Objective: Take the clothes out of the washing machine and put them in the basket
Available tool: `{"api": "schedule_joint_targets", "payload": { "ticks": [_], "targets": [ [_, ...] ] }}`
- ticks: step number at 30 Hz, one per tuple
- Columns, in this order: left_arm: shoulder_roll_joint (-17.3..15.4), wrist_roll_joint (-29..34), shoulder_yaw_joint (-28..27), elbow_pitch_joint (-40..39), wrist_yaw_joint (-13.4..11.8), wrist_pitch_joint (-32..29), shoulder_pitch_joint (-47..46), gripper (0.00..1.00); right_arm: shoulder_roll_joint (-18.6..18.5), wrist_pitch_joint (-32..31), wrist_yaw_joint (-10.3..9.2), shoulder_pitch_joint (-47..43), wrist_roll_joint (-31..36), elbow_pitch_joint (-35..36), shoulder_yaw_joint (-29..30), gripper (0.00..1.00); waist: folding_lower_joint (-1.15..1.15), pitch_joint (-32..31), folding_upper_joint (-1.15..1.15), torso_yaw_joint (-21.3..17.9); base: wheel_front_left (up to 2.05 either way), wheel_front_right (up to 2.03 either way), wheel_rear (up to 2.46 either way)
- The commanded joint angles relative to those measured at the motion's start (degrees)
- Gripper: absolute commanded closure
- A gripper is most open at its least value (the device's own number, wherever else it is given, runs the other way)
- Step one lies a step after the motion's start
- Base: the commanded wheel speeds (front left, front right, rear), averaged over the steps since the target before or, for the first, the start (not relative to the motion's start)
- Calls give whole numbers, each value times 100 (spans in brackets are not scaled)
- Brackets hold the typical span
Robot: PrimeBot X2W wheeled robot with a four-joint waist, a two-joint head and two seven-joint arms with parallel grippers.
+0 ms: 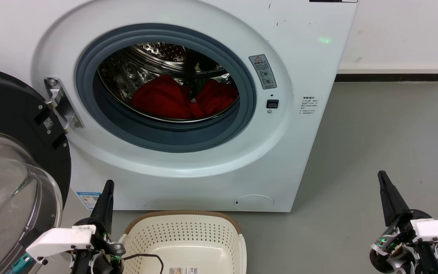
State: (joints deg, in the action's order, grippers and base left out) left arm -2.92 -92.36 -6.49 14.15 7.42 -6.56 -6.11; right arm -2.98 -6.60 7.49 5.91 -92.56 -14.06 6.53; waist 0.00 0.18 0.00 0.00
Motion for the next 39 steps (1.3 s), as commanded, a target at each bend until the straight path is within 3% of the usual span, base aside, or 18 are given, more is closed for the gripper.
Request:
{"api": "schedule_joint_targets", "payload": {
  "ticks": [1,28,29,39],
  "targets": [
    [10,-12,-13,-5,23,-11,-32,100,18,-4,0,67,28,-7,-4,100,0,0,0,0,0,0,0],
    [10,-12,-13,-5,24,-11,-32,100,18,-3,0,67,28,-7,-4,100,0,0,0,0,0,0,0],
    [0,0,3,17,-2,3,8,0,0,1,1,-9,0,-13,0,0,0,0,0,0,0,0,0],
    [12,81,57,-24,-6,231,194,0,5,223,0,-178,116,-26,-71,0,0,6,0,-7,0,0,0]
  ]
}}
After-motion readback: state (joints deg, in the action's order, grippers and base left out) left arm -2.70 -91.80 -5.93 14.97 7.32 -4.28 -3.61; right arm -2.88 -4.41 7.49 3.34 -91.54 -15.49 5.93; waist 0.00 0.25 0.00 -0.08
